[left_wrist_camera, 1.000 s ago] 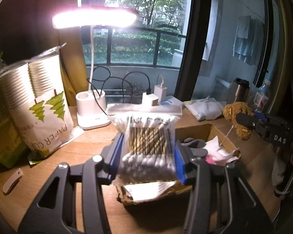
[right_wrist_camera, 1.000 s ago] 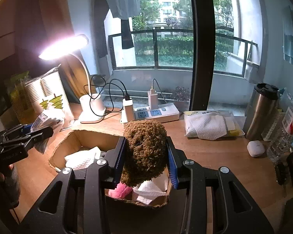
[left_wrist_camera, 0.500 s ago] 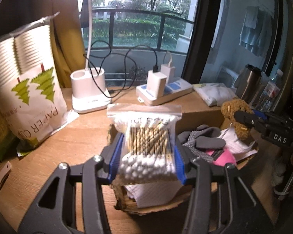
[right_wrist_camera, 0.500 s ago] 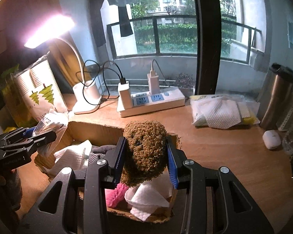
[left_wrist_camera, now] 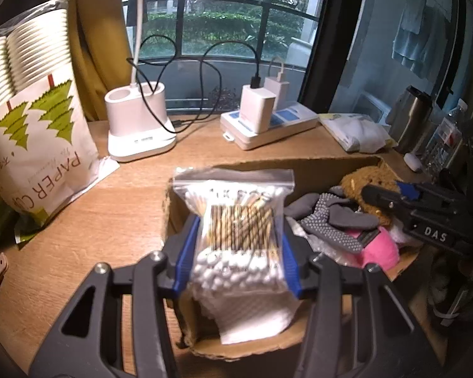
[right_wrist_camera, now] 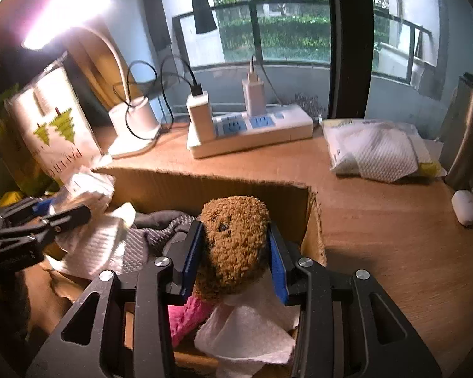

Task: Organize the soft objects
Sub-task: 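Lower the plush and swab bag into the box and open both tools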

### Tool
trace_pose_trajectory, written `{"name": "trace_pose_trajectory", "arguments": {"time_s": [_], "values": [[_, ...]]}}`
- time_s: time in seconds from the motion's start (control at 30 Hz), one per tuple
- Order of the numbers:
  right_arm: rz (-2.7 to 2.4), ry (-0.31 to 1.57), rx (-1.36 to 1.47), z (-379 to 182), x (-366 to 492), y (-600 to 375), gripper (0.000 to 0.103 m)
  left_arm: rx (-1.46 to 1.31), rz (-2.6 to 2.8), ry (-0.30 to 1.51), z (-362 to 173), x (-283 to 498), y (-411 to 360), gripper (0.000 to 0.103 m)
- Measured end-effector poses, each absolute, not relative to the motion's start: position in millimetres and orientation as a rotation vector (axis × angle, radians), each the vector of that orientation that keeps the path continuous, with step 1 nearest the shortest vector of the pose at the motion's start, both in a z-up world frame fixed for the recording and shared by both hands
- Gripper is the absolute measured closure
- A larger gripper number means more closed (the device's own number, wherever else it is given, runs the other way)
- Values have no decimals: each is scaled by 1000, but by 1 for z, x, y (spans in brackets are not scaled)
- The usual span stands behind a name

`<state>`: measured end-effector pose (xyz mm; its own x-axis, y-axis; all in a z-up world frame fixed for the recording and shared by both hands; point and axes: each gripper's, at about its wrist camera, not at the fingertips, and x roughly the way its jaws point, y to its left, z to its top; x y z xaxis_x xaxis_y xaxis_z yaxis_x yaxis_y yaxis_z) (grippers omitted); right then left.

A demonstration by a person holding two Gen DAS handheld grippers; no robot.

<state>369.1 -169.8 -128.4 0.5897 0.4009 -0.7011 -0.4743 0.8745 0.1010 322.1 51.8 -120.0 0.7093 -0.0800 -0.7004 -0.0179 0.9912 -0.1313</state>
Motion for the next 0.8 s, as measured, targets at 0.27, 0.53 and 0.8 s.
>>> {"name": "trace_pose_trajectory", "arguments": {"time_s": [0.27,0.53,0.8], "values": [[505,796,-112,-128,369,-169,59,-113,-47,789,-118,321,45,49],[491,772,-106,-117,362,-172,48,-116,-58,749,-104,313,42,36],[482,744,-105,-104,348,-176,48,-121,-53,709,-90,300,43,35]]}}
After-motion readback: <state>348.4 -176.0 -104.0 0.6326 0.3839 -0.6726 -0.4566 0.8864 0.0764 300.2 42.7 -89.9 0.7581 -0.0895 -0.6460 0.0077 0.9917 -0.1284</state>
